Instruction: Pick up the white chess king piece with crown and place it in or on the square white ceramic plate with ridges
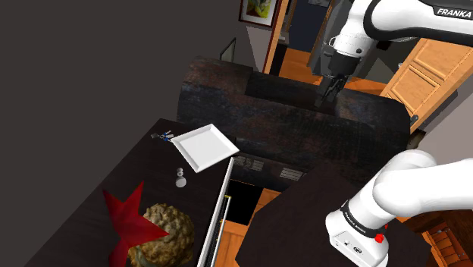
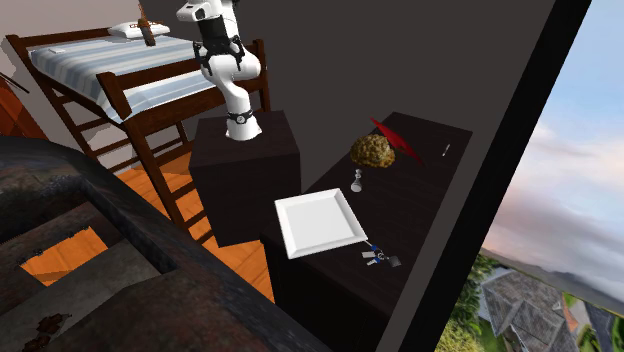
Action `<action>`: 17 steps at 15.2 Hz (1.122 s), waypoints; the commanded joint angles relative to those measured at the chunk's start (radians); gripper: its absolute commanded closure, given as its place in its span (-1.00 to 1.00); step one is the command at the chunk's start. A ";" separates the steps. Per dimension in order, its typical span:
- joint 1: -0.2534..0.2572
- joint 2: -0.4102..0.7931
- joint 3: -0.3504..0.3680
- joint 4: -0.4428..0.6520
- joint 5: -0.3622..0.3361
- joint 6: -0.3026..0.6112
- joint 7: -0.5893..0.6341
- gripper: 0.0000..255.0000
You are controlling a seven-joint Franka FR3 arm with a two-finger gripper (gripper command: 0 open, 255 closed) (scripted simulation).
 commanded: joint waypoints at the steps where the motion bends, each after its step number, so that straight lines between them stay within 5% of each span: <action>1: 0.000 0.000 0.000 0.000 0.000 0.000 0.000 -1.00; 17: 0.120 0.312 0.262 -0.084 0.134 0.483 0.240 -1.00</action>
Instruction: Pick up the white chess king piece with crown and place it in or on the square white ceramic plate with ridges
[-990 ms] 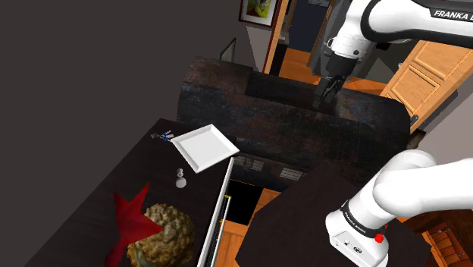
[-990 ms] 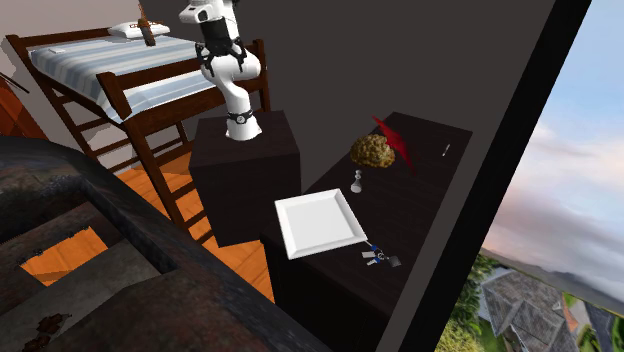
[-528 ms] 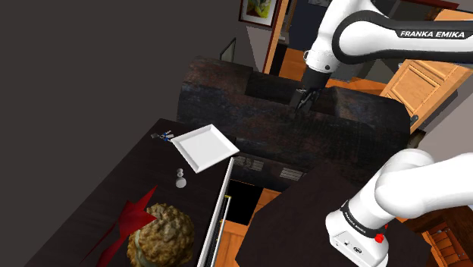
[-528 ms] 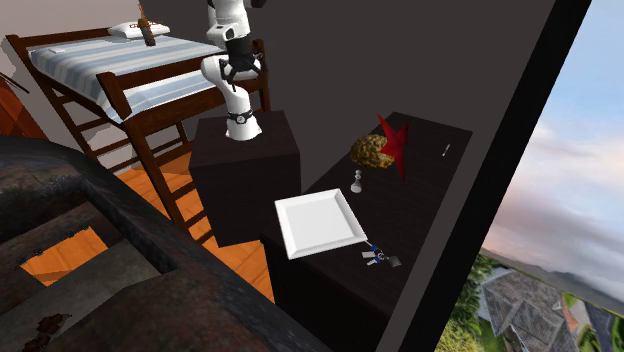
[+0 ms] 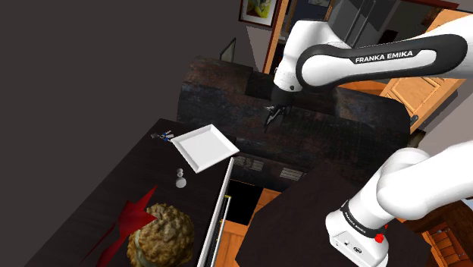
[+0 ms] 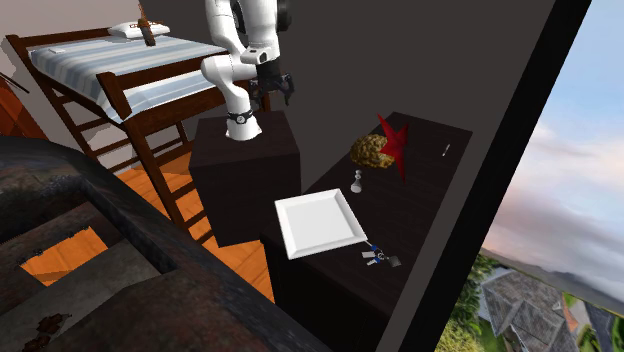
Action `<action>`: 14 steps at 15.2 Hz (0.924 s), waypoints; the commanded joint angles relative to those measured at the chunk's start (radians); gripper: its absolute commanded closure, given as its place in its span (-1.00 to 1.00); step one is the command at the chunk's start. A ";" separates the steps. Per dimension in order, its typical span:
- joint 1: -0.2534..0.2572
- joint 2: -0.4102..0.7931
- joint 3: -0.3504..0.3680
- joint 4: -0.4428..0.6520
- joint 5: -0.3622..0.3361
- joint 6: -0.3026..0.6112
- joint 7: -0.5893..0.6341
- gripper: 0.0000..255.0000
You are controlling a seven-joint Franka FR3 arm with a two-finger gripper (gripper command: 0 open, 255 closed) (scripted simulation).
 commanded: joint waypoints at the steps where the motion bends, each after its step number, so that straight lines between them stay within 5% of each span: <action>1: 0.010 0.060 0.033 0.010 0.004 0.063 0.032 -1.00; 8: 0.030 0.297 0.140 0.096 -0.040 0.248 0.166 -1.00; 14: 0.054 0.524 0.200 0.220 -0.168 0.362 0.323 -1.00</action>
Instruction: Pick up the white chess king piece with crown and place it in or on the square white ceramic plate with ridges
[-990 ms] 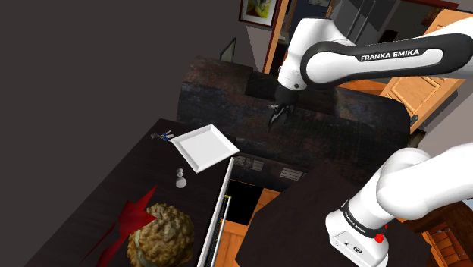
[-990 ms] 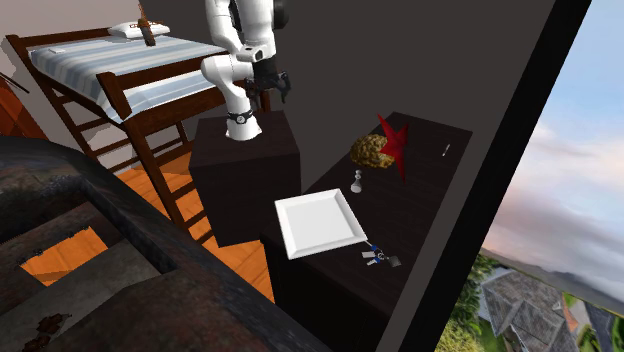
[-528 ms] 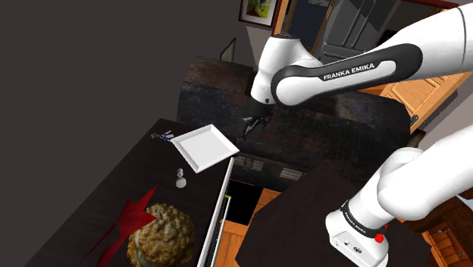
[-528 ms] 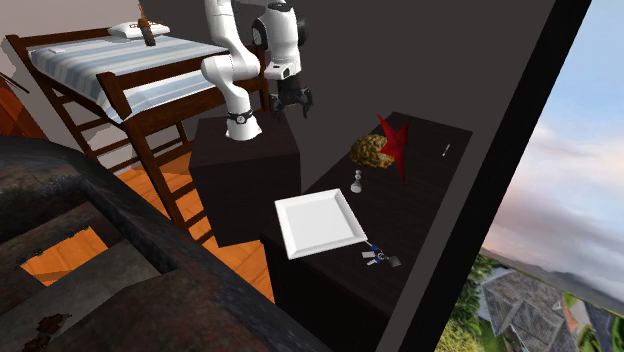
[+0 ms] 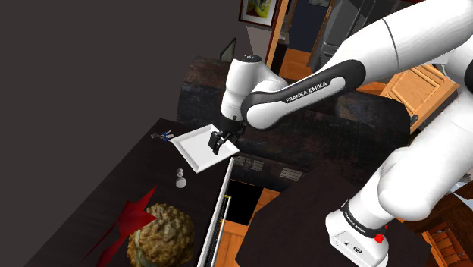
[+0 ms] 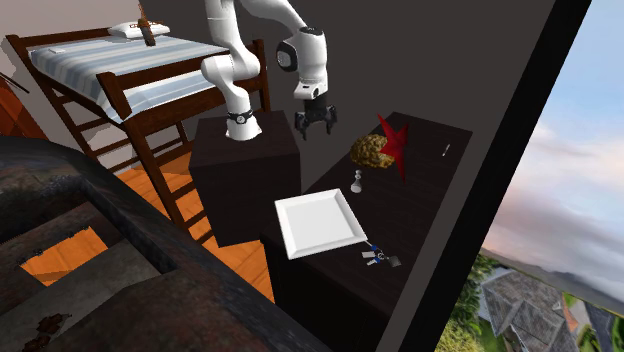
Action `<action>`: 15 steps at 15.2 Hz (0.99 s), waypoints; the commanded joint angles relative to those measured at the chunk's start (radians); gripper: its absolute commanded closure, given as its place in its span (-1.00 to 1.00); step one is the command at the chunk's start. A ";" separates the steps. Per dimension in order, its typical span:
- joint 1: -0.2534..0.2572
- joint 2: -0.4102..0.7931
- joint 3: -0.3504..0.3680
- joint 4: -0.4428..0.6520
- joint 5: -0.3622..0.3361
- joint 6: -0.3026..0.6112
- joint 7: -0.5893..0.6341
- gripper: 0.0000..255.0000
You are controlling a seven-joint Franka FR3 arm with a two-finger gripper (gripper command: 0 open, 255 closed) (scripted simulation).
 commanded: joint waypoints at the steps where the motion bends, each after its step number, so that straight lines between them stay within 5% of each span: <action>1: 0.012 0.085 0.011 0.050 -0.057 0.037 0.059 -1.00; 9: 0.133 0.393 -0.022 0.303 -0.265 0.085 0.261 -1.00; 15: 0.223 0.577 -0.066 0.493 -0.345 0.082 0.333 -1.00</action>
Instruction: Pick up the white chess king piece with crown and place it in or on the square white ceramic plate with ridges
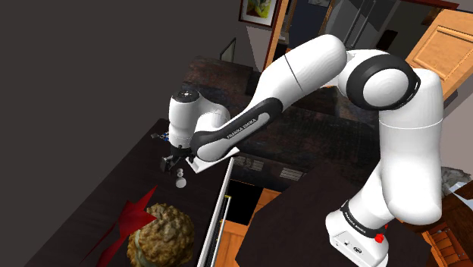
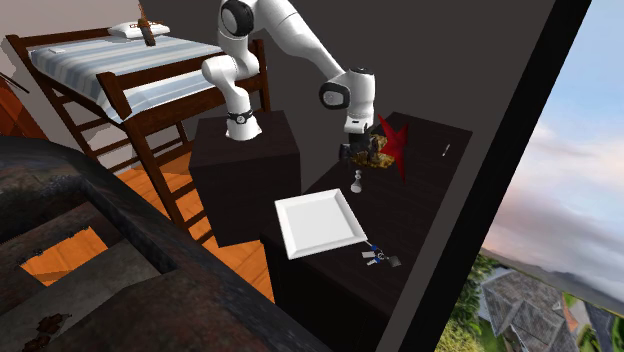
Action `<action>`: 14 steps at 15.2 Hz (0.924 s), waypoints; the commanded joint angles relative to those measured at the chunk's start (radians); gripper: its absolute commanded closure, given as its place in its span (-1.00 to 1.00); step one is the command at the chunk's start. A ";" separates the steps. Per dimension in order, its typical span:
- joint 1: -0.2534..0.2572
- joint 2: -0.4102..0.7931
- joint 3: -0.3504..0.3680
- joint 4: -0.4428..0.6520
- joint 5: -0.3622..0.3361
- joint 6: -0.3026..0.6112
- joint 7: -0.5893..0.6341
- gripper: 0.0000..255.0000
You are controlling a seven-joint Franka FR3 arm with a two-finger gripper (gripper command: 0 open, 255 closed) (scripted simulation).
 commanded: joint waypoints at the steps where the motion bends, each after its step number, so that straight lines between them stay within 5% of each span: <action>1: 0.008 0.028 -0.009 0.019 -0.011 0.010 0.006 -1.00; 14: 0.022 0.090 -0.029 0.039 -0.033 0.051 0.019 -1.00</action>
